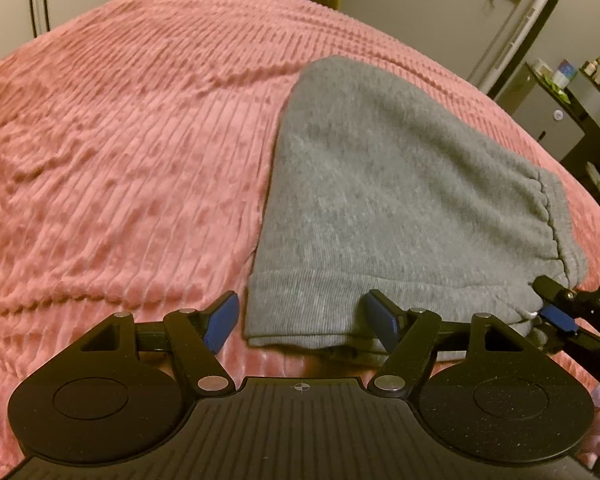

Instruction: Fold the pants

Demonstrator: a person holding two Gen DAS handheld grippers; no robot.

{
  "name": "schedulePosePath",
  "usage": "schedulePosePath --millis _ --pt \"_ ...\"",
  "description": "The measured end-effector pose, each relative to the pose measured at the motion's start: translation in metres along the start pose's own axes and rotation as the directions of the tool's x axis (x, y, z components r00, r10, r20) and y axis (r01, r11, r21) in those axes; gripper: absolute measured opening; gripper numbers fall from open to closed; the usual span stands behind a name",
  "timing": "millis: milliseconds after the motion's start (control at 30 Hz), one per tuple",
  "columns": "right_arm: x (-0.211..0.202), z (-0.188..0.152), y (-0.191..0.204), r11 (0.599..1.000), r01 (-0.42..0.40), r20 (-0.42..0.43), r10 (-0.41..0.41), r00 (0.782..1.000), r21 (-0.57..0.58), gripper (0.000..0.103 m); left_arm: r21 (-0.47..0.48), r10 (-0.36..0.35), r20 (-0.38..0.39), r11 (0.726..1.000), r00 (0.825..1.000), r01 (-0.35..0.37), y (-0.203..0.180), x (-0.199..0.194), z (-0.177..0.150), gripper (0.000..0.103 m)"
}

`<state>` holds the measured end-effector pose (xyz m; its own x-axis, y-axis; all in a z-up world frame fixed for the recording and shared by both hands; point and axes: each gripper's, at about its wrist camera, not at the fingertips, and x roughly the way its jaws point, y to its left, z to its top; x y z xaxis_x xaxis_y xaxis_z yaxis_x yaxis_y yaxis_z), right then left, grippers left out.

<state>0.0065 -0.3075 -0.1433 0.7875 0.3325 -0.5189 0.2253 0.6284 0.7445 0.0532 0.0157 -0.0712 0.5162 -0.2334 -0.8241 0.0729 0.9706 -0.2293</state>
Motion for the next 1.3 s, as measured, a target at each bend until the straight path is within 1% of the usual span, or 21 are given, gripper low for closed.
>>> schedulePosePath --millis 67,100,133,233,367,500,567,600,633,667,733,800,867,900,967,1000,1067,1100,1167,1233,1300 --pt "0.002 -0.003 0.005 0.999 -0.033 0.010 0.033 0.999 -0.013 0.052 0.000 0.001 0.000 1.000 1.000 -0.001 0.000 0.000 0.000 0.077" --pt "0.003 -0.006 0.009 0.998 -0.060 0.014 0.060 0.998 -0.016 0.068 0.001 0.000 0.000 1.000 1.000 0.000 0.000 0.000 0.000 0.077" --pt "0.005 -0.007 0.013 0.997 -0.070 0.012 0.070 0.997 -0.032 0.078 0.002 0.001 0.000 1.000 1.000 -0.001 0.000 0.000 0.000 0.077" --pt "0.013 -0.009 0.022 0.996 -0.055 -0.004 0.055 0.998 -0.075 0.087 0.006 -0.004 -0.001 1.000 1.000 0.004 -0.001 -0.001 0.000 0.078" --pt "0.019 -0.005 0.019 0.994 -0.096 -0.020 0.095 0.995 -0.045 0.099 0.024 0.003 0.006 1.000 1.000 -0.003 -0.004 -0.002 0.000 0.080" --pt "0.020 -0.003 0.014 0.992 -0.125 -0.017 0.125 0.992 -0.007 0.096 0.032 0.010 0.010 0.999 1.000 -0.010 -0.006 -0.003 0.000 0.080" --pt "0.016 -0.002 0.010 0.995 -0.102 -0.006 0.102 0.995 0.005 0.070 0.032 0.011 0.014 0.999 1.000 -0.011 -0.006 -0.004 0.000 0.080" --pt "0.016 -0.002 0.006 0.997 -0.080 -0.004 0.080 0.997 0.022 0.037 0.030 0.011 0.016 0.999 1.000 -0.011 -0.006 -0.004 0.000 0.080" --pt "0.018 -0.001 -0.001 0.996 -0.060 -0.014 0.061 0.998 0.059 0.012 0.029 0.012 0.017 1.000 1.000 -0.012 -0.005 -0.005 0.000 0.080" --pt "0.021 0.000 -0.010 0.992 -0.061 -0.030 0.065 0.997 0.114 0.011 0.027 0.012 0.019 1.000 1.000 -0.013 -0.005 -0.005 0.000 0.080" --pt "0.021 0.001 -0.020 0.976 -0.098 -0.032 0.107 0.994 0.194 0.009 0.022 0.012 0.030 1.000 0.999 -0.013 -0.005 -0.008 0.001 0.080" --pt "0.014 0.000 -0.007 0.991 -0.094 -0.018 0.097 0.995 0.100 0.008 0.018 0.000 0.058 1.000 0.998 -0.001 -0.004 -0.014 0.002 0.080" --pt "0.006 0.000 -0.002 0.981 -0.176 -0.013 0.177 0.984 0.082 0.008 0.019 -0.018 0.084 1.000 0.996 0.017 -0.004 -0.019 0.005 0.080" --pt "0.004 0.001 -0.002 0.980 -0.184 -0.019 0.186 0.982 0.076 0.008 0.025 -0.035 0.089 0.999 0.995 0.032 -0.003 -0.019 0.009 0.080" --pt "0.003 0.004 0.000 0.997 -0.078 -0.055 0.078 0.995 -0.004 0.009 0.030 -0.038 0.090 0.999 0.995 0.036 -0.002 -0.014 0.017 0.080" --pt "0.002 0.006 0.000 0.998 -0.054 -0.073 0.052 0.996 -0.014 0.014 0.032 -0.030 0.097 0.999 0.995 0.027 -0.001 -0.011 0.022 0.080" --pt "-0.008 0.011 0.002 0.996 -0.085 -0.068 0.082 0.994 -0.038 0.015 0.052 -0.029 0.123 0.998 0.992 0.022 0.000 -0.006 0.031 0.082" --pt "-0.016 0.015 0.004 0.994 -0.090 -0.052 0.086 0.995 -0.069 0.020 0.065 -0.033 0.129 0.998 0.991 0.025 0.000 -0.003 0.034 0.090" --pt "-0.034 0.028 0.002 0.988 -0.104 -0.018 0.103 0.995 -0.118 0.033 0.079 -0.067 0.119 0.995 0.991 0.058 0.003 0.005 0.043 0.098" --pt "-0.045 0.040 -0.005 0.986 -0.117 0.002 0.118 0.993 -0.115 0.055 0.075 -0.092 0.092 0.993 0.992 0.086 0.006 0.017 0.050 0.098" --pt "-0.051 0.055 -0.015 0.990 -0.094 0.030 0.098 0.995 -0.110 0.070 0.067 -0.090 0.076 0.994 0.993 0.085 0.007 0.031 0.055 0.098"
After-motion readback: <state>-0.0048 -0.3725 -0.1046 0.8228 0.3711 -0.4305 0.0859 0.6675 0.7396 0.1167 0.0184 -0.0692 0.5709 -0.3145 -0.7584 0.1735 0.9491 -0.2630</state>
